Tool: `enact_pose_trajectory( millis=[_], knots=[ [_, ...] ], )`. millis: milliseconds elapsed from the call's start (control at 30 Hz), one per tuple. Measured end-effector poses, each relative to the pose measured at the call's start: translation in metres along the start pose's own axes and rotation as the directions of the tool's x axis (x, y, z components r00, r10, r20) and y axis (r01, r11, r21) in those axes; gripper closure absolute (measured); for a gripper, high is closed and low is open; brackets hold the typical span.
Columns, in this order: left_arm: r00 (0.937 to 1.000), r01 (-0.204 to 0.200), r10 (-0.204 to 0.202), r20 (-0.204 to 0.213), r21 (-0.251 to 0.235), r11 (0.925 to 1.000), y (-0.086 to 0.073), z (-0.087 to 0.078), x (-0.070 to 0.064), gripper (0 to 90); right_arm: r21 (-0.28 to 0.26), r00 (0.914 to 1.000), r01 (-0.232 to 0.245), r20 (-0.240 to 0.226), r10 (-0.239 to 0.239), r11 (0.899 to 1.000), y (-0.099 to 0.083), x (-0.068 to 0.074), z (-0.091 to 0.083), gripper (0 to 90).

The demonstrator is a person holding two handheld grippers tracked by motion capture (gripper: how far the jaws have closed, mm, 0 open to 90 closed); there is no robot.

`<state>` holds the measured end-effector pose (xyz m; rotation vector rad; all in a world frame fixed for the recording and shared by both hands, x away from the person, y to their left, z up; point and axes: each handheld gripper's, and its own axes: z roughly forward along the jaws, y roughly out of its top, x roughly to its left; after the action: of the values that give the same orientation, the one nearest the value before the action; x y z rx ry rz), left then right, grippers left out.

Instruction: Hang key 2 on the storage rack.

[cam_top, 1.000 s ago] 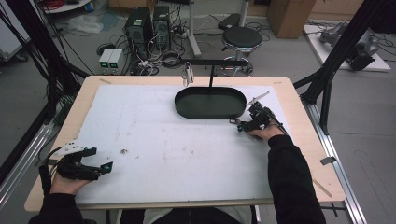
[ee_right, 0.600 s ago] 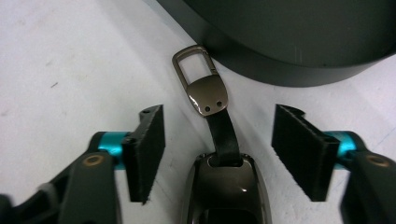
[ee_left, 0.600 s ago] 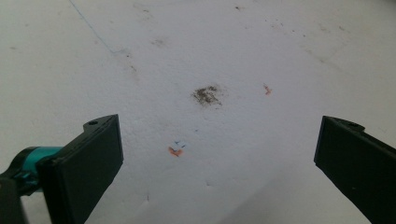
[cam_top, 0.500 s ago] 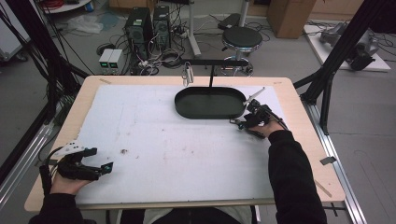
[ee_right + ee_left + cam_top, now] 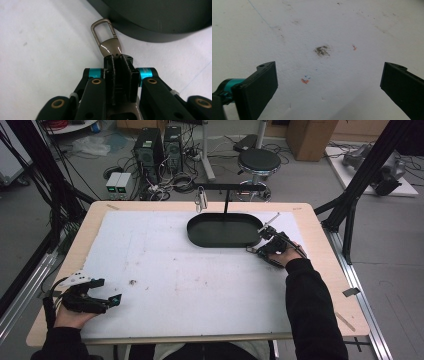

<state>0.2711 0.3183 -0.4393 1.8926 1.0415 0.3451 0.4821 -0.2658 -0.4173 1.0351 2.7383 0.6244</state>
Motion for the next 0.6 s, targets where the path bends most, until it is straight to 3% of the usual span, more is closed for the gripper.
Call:
enact_pose_trajectory(
  millis=[100,267,367,600],
  knots=[
    [1.0,0.003,-0.003,0.001,-0.007,1.0,0.0,0.0,0.0,1.7,0.002,0.9998,-0.018,-0.006,0.018,1.0,0.0,-0.001,-0.001,84.7],
    [1.0,0.003,-0.003,0.004,-0.013,0.9999,0.0,-0.001,0.0,1.7,0.008,1.0,-0.006,0.004,0.006,1.0,0.0,0.001,-0.003,85.9],
    [1.0,0.002,-0.002,0.005,-0.011,0.9999,0.0,-0.001,0.0,1.7,0.003,0.9993,-0.029,-0.022,0.029,1.0,-0.002,0.001,-0.006,86.0],
    [1.0,-0.002,0.002,0.002,-0.017,0.9999,0.002,-0.001,-0.002,1.7,-0.042,0.9976,-0.031,-0.064,0.028,0.999,-0.006,-0.001,-0.022,86.1]
  ],
)
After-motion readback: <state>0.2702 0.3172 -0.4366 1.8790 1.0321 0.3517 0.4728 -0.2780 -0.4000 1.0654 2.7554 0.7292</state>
